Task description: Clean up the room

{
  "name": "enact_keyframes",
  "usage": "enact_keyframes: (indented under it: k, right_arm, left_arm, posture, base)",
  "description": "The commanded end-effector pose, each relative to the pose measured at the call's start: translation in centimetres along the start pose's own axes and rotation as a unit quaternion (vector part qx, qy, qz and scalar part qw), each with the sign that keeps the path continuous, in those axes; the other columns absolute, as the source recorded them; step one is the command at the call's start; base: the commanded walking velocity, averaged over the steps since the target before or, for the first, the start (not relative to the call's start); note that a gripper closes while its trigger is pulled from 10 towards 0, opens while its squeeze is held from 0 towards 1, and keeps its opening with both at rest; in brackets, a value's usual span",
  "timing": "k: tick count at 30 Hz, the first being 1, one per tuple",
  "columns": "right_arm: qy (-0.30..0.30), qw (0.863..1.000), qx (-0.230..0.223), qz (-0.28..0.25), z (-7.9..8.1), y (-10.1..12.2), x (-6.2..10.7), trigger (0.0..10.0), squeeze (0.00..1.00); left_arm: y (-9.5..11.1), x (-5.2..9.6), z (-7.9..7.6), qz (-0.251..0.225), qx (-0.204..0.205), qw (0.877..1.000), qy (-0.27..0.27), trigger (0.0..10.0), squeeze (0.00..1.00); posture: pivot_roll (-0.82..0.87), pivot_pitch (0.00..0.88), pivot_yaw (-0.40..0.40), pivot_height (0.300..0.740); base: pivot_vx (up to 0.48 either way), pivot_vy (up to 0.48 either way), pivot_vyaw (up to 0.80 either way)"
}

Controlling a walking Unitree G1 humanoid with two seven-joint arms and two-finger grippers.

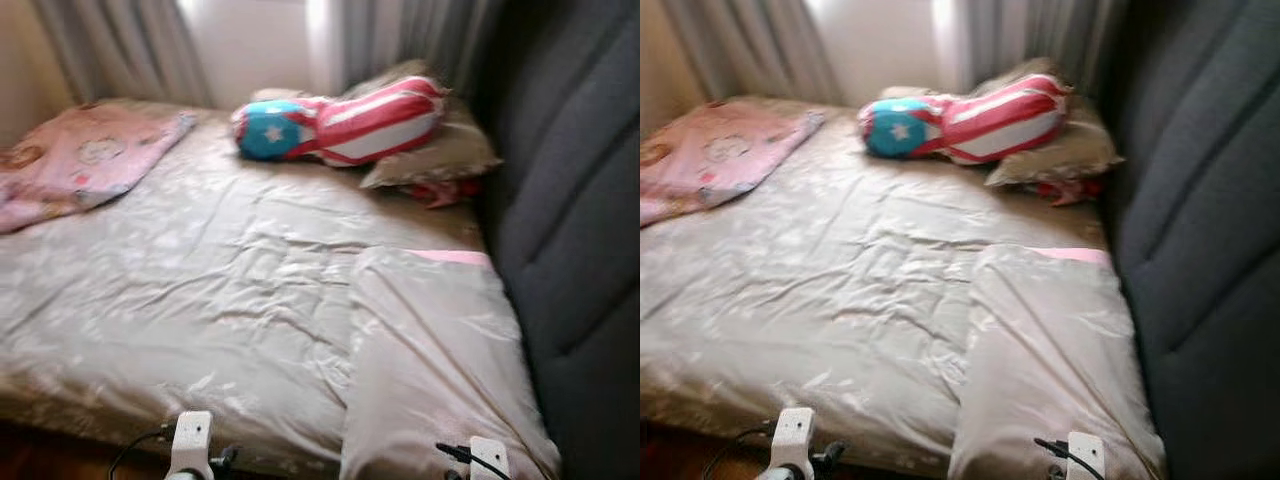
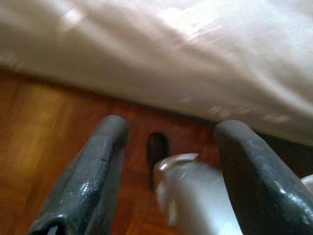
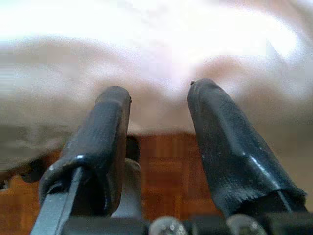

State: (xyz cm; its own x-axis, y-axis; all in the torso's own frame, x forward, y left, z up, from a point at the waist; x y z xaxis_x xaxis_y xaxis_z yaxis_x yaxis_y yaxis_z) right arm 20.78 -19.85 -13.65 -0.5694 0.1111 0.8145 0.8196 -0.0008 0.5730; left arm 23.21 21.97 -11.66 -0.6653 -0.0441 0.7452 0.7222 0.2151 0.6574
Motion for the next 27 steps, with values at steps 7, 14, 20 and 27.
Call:
enact_keyframes:
  k: [7, 14, 20, 27]
  right_arm:
    - [0.0, 1.0, -0.006, 0.018, 0.1, -1.3, 0.2, 10.0, 0.0]
    - [0.0, 1.0, -0.008, 0.019, 0.2, -1.4, 0.2, 10.0, 0.0]
    - [-0.001, 1.0, -0.012, 0.019, 0.2, -1.4, 0.2, 10.0, 0.0]
    - [0.0, 1.0, -0.015, 0.016, 0.3, -1.3, 0.2, 10.0, 0.0]
  left_arm:
    - [-0.6, 0.3, 1.1, 0.016, -0.004, 1.0, 0.004, 10.0, 0.0]
    - [-0.9, 0.1, 0.0, 0.021, -0.006, 1.0, 0.0, 10.0, 0.0]
    - [-1.1, -0.1, -1.2, 0.023, -0.007, 1.0, -0.005, 10.0, 0.0]
    - [-1.3, 0.0, -0.9, 0.024, -0.008, 1.0, -0.003, 10.0, 0.0]
  posture:
    - [0.0, 0.0, -0.037, 0.74]
    - [0.0, 0.0, -0.038, 0.74]
    - [0.0, 0.0, -0.034, 0.74]
    - [0.0, 0.0, -0.031, 0.74]
  base:
    - [0.0, 0.48, 0.0]
    - [0.0, 0.48, 0.0]
    - [0.0, 0.48, 0.0]
    - [0.0, 0.475, 0.0]
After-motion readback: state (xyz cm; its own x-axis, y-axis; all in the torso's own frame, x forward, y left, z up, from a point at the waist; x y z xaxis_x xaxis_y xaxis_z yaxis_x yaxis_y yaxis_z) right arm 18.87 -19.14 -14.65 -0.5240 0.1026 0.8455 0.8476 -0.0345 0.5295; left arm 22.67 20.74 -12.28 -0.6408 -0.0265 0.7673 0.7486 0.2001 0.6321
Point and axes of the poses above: a point about 5 cm out from each wrist's last joint towards the gripper, its own x axis pointing back from the gripper into the wrist, its own y axis along the axis of the wrist's last joint, z = x × y, the point moved 6 cm from there along -x, pointing out of the wrist towards the gripper, and after that the axes turned 10 degrees about x, right-handed, at the moved point
